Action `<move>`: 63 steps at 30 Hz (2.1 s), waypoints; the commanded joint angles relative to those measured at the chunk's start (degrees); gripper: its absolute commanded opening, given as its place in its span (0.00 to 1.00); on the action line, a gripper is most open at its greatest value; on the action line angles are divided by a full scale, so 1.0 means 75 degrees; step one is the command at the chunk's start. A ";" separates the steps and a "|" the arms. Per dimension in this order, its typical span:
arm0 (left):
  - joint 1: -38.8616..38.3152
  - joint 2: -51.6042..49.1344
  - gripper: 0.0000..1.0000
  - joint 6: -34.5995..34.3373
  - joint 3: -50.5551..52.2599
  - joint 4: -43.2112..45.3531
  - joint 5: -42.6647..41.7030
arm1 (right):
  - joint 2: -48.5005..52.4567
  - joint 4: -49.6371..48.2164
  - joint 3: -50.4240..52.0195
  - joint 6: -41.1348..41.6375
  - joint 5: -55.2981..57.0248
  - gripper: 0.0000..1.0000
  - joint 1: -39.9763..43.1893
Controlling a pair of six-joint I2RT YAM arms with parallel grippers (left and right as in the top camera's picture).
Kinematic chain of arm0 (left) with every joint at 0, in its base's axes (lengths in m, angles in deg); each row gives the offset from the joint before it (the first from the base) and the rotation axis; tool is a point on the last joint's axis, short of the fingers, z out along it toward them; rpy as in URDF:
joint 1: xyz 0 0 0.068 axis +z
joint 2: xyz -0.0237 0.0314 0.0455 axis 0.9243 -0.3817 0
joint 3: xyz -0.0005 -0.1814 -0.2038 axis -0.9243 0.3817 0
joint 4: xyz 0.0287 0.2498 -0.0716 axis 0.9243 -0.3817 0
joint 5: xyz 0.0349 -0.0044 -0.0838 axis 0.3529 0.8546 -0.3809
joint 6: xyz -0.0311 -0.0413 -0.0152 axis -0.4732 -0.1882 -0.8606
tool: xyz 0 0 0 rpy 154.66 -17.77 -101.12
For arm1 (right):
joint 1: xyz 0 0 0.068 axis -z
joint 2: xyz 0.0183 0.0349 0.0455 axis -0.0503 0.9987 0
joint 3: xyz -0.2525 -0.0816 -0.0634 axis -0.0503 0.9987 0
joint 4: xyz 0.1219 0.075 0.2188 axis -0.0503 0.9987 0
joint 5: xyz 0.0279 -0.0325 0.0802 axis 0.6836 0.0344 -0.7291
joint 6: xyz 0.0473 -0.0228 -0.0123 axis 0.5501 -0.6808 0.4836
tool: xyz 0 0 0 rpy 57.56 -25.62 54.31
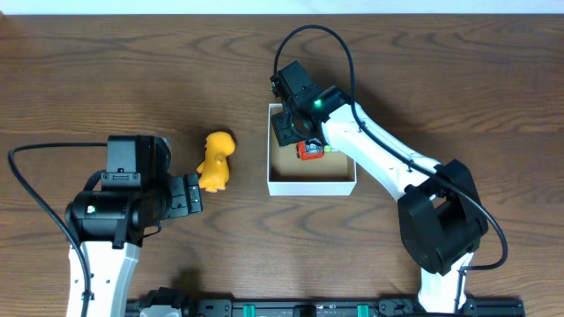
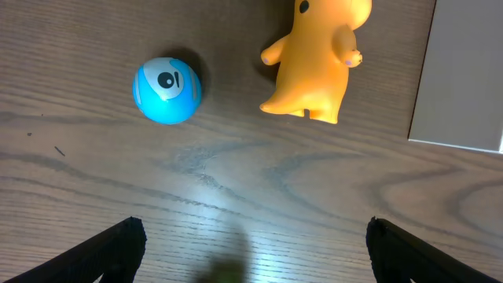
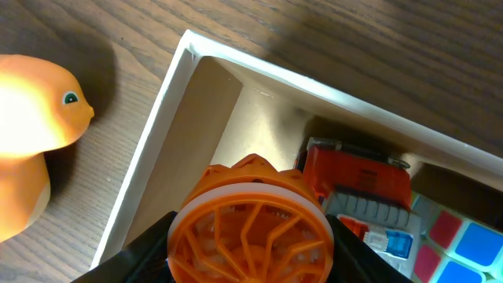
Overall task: Pack container
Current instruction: 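Carry the orange wheel left and lower it into the box, then open the right gripper and withdraw it to the right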
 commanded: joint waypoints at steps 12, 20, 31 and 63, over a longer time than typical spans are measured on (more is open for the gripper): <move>0.0012 -0.0003 0.92 -0.0041 -0.0143 -0.0003 0.0003 | 0.0082 -0.0152 -0.0163 -0.0204 -0.0201 0.64 -0.0055; 0.0012 0.0000 0.92 -0.0041 -0.0143 -0.0003 0.0003 | 0.0082 -0.0166 -0.0163 -0.0204 -0.0204 0.66 -0.0055; 0.0012 -0.0003 0.92 -0.0044 -0.0143 -0.0003 0.0003 | -0.0224 -0.0041 -0.0166 -0.0385 -0.0154 0.63 -0.0055; 0.0548 -0.0595 0.98 0.0131 -0.1320 -0.1008 0.1043 | -0.4698 0.2961 0.2984 0.2512 0.1023 0.99 0.4896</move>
